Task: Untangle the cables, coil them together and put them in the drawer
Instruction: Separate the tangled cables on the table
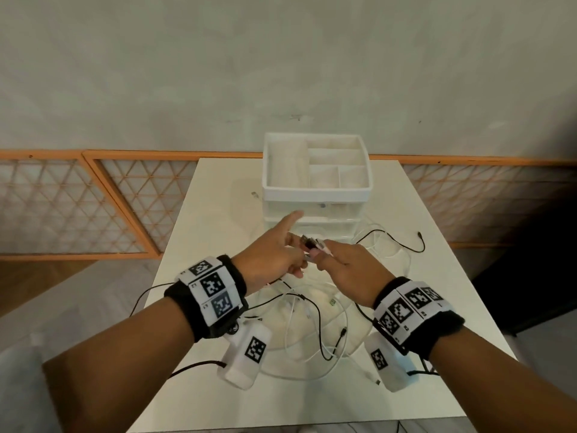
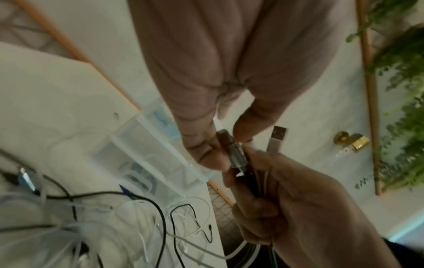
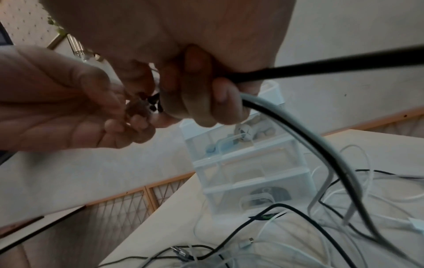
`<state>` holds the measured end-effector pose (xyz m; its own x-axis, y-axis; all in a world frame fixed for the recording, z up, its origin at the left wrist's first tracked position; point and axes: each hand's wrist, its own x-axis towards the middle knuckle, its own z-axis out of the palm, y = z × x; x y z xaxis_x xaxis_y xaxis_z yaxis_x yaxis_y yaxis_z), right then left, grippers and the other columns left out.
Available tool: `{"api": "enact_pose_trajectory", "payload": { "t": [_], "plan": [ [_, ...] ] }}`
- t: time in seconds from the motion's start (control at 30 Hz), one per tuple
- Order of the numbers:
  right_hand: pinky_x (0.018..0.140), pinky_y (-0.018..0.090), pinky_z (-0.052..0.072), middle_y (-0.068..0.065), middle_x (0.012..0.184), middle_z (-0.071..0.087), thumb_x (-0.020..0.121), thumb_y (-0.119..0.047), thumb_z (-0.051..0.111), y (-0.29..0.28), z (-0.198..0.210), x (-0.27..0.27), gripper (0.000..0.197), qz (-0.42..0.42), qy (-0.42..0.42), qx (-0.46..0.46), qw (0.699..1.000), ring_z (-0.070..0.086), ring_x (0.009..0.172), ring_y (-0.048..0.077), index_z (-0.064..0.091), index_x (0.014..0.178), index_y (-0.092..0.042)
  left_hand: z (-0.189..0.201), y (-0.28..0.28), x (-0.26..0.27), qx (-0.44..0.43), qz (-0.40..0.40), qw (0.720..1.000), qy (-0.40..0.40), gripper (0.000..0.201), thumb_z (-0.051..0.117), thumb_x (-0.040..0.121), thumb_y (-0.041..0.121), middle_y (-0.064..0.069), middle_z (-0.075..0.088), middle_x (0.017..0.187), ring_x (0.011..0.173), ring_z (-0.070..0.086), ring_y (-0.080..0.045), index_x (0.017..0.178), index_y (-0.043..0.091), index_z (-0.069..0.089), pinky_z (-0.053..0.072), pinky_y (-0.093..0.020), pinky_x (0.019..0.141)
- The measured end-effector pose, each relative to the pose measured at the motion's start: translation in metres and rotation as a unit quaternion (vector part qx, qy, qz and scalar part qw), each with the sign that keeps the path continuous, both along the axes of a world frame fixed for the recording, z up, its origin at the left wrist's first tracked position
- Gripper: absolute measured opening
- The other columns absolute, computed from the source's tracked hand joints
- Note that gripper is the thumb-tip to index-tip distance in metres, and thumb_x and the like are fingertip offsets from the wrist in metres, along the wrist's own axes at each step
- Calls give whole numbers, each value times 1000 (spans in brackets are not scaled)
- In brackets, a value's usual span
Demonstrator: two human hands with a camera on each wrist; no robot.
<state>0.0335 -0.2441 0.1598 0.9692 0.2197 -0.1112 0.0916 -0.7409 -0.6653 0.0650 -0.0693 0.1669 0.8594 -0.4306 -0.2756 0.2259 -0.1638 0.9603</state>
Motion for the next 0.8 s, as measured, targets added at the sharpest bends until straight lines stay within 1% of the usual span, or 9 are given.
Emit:
{"api": "enact_pose_trajectory", "payload": {
  "t": [0.07,0.17,0.23,0.33,0.47,0.53,0.6,0.73,0.8],
  "plan": [
    [75,43,46,-3,71,60,79,-48,42,1,6,0,28,0,14,22,1000,56,76,20,59,72,-28,6,-3,-5,-115,3,989,92,42,50,96,9,-8,61,93,75,61,-22,137,13,49,51,-34,70],
    [70,34,51,-11,71,64,71,-46,46,9,6,3,20,47,0,-31,998,61,73,12,61,82,-39,3,-12,-8,9,-24,999,-46,39,65,88,44,2,67,96,80,68,-15,116,18,64,55,-29,71],
    [66,27,48,-12,71,65,74,-31,50,12,4,4,15,53,-14,-51,997,60,70,10,62,82,-31,-1,-17,-8,88,1,984,-152,24,68,89,39,6,68,81,63,64,-11,104,20,70,52,-26,60],
    [62,26,39,-7,63,58,85,-18,59,-3,2,8,15,5,-26,-63,998,53,63,13,61,70,-18,-6,-6,0,75,119,979,-149,15,62,94,20,-2,60,61,42,51,-9,90,9,70,43,-25,48],
    [52,14,35,-13,50,57,91,-20,64,-36,-2,10,43,-52,1,-34,998,51,51,2,59,52,-37,-13,28,15,145,152,973,-97,21,56,98,32,-19,63,93,66,59,-18,105,14,64,56,-37,71],
    [54,13,35,-10,56,60,91,-20,65,-39,-1,11,35,-57,3,-34,998,53,55,2,64,62,-38,-12,35,16,306,87,937,-143,47,48,95,54,-18,54,123,99,58,-23,132,25,52,46,-37,98],
    [57,13,34,-11,65,64,92,-21,64,-27,5,12,22,-30,-13,-61,998,56,63,5,71,72,-30,1,21,8,305,60,921,-234,59,43,95,57,-10,47,139,124,49,-23,145,25,40,37,-32,106],
    [54,12,32,-2,76,68,88,-5,54,5,23,14,20,20,-89,-70,993,55,66,17,73,86,-11,14,-25,-9,200,-60,942,-262,54,33,97,57,0,66,120,110,62,-17,138,25,46,46,-24,89],
    [55,16,36,-2,72,68,86,-4,55,5,30,16,19,-10,-136,-16,991,58,64,16,70,79,-14,10,-31,-9,196,-20,952,-236,53,31,96,60,1,68,97,90,67,-18,118,20,57,49,-23,70]
  ]
}}
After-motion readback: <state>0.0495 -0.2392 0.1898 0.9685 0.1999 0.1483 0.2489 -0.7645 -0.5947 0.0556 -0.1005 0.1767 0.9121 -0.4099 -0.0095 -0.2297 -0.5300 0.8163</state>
